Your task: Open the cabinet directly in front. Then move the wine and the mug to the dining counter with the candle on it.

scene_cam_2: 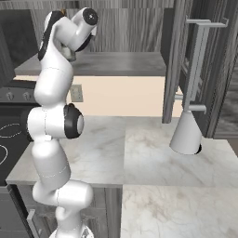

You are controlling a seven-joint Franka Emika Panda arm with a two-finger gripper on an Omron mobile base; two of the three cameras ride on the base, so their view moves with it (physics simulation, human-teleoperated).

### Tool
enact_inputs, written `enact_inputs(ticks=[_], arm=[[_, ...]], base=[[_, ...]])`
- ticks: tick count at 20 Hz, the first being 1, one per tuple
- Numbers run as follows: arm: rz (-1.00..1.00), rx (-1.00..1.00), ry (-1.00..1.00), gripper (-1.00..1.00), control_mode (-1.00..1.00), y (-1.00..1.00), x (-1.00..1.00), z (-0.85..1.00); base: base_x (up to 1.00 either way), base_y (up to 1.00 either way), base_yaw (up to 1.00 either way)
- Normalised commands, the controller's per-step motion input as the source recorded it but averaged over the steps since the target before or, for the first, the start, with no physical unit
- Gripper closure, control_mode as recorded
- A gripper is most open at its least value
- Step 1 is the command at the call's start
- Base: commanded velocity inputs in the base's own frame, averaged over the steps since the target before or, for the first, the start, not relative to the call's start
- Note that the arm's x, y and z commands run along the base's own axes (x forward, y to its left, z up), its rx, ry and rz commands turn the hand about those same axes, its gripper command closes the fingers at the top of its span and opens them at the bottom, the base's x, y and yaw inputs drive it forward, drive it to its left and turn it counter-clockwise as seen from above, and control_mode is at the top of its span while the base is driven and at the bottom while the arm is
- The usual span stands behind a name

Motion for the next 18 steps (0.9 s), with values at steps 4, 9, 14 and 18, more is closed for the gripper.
enact_inputs(ticks=[4,9,14,18], arm=[[0.0,0.0,0.0,-1.0,-1.0,0.0,0.0,0.0],[0.07,0.0,-0.07,-1.0,-1.0,0.0,-0.01,0.0],[0.15,0.0,-0.05,-1.0,-1.0,0.0,-0.02,0.0],[0.0,0.0,0.0,-1.0,-1.0,0.0,0.0,0.0]], base=[[0.0,0.0,0.0],[0.0,0.0,0.0],[0.0,0.0,0.0],[0.0,0.0,0.0]])
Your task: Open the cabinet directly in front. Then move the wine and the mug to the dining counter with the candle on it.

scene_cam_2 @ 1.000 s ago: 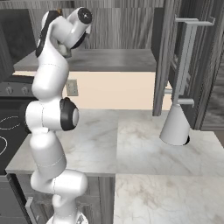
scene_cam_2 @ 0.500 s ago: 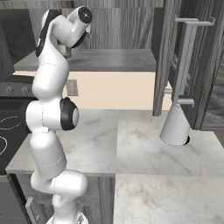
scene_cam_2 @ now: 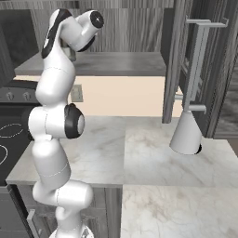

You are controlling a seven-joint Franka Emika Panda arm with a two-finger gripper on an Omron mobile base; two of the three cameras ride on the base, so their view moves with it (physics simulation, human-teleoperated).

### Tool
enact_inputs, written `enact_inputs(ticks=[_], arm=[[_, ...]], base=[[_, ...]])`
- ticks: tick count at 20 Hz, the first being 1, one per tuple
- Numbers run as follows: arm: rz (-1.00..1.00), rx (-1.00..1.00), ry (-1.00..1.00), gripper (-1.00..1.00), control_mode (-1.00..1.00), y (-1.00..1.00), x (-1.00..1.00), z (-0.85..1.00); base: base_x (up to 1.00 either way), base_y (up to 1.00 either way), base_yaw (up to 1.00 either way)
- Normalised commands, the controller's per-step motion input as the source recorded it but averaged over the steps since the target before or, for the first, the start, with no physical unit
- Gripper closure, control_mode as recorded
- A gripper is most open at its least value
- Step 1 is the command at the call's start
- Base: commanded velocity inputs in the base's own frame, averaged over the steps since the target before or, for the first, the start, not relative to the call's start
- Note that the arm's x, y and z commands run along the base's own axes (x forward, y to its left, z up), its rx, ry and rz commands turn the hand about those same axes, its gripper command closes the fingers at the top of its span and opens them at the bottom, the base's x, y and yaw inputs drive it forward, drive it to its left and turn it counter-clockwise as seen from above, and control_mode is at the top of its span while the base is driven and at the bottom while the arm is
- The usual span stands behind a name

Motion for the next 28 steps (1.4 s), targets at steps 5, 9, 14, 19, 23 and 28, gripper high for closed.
enact_inputs(ticks=[5,9,14,19,23,28], arm=[[0.0,0.0,0.0,-1.0,-1.0,0.0,0.0,0.0],[0.0,0.0,0.0,-1.0,-1.0,0.01,0.01,0.0],[0.0,0.0,0.0,-1.0,-1.0,0.08,0.02,0.0],[0.0,0.0,0.0,-1.0,-1.0,0.07,0.0,0.0],[0.0,0.0,0.0,-1.0,-1.0,0.09,0.02,0.0],[0.0,0.0,0.0,-1.0,-1.0,0.06,0.02,0.0]], base=[[0.0,0.0,0.0],[0.0,0.0,0.0],[0.0,0.0,0.0],[0.0,0.0,0.0],[0.0,0.0,0.0],[0.0,0.0,0.0]])
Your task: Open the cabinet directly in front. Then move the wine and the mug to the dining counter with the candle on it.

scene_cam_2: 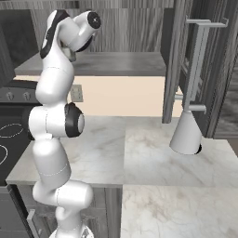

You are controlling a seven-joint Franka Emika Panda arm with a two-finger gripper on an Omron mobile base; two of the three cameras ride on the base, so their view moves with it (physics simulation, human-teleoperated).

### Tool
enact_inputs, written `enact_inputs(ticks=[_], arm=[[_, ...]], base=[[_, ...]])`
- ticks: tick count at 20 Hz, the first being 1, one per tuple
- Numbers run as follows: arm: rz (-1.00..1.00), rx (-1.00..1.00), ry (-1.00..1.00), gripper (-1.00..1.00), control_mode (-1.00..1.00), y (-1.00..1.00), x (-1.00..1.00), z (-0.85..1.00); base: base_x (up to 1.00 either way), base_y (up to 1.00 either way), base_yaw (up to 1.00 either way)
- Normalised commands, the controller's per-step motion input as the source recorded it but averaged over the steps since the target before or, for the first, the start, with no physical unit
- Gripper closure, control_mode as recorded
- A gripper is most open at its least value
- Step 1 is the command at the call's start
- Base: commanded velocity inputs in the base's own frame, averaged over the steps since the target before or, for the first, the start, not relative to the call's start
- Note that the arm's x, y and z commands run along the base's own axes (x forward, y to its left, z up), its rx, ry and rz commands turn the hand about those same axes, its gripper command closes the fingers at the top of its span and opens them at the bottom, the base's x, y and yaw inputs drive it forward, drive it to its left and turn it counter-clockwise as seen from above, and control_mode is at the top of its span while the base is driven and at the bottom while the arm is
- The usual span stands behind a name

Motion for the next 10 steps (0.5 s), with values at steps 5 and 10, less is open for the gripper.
enact_inputs(ticks=[5,10], arm=[[0.0,-0.01,0.0,-1.0,-1.0,0.1,0.04,0.0],[0.0,-0.01,0.0,-1.0,-1.0,0.09,0.01,0.0]], base=[[0.0,0.0,0.0],[0.0,0.0,0.0]])
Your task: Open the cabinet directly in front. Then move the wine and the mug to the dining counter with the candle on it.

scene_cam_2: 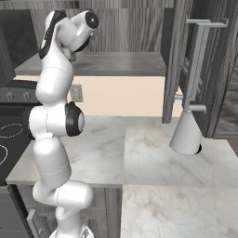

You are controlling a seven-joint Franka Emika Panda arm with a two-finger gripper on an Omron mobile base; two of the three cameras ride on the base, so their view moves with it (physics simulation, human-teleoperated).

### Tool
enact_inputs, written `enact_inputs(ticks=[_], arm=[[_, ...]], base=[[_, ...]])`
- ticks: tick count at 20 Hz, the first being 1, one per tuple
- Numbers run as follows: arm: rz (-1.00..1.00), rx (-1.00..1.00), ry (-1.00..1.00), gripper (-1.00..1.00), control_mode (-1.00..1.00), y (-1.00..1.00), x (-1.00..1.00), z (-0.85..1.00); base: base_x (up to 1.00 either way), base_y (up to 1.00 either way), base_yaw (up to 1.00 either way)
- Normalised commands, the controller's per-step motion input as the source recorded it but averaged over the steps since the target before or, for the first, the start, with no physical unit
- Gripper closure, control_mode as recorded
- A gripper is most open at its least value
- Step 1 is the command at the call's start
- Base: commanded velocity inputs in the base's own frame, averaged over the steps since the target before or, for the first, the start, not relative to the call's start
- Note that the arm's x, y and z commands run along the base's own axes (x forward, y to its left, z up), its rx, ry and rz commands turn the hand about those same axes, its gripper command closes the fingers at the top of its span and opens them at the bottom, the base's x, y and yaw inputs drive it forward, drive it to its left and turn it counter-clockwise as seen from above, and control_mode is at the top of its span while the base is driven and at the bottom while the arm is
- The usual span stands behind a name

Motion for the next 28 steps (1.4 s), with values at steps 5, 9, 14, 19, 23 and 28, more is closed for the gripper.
enact_inputs(ticks=[5,9,14,19,23,28], arm=[[0.0,-0.01,0.0,-1.0,-1.0,0.11,0.0,0.0],[0.0,-0.02,0.0,1.0,-1.0,0.06,0.0,0.0],[0.0,-0.01,0.0,1.0,-1.0,0.03,0.0,0.0],[0.0,0.0,0.0,1.0,-1.0,0.0,0.0,0.0],[0.0,0.0,0.0,1.0,-1.0,0.0,0.0,0.0],[0.0,0.0,-0.03,1.0,-1.0,0.0,-0.24,0.0]], base=[[0.0,0.0,0.0],[0.0,0.0,0.0],[0.0,0.0,0.0],[0.0,0.0,0.0],[0.0,0.0,0.0],[0.0,0.0,0.0]])
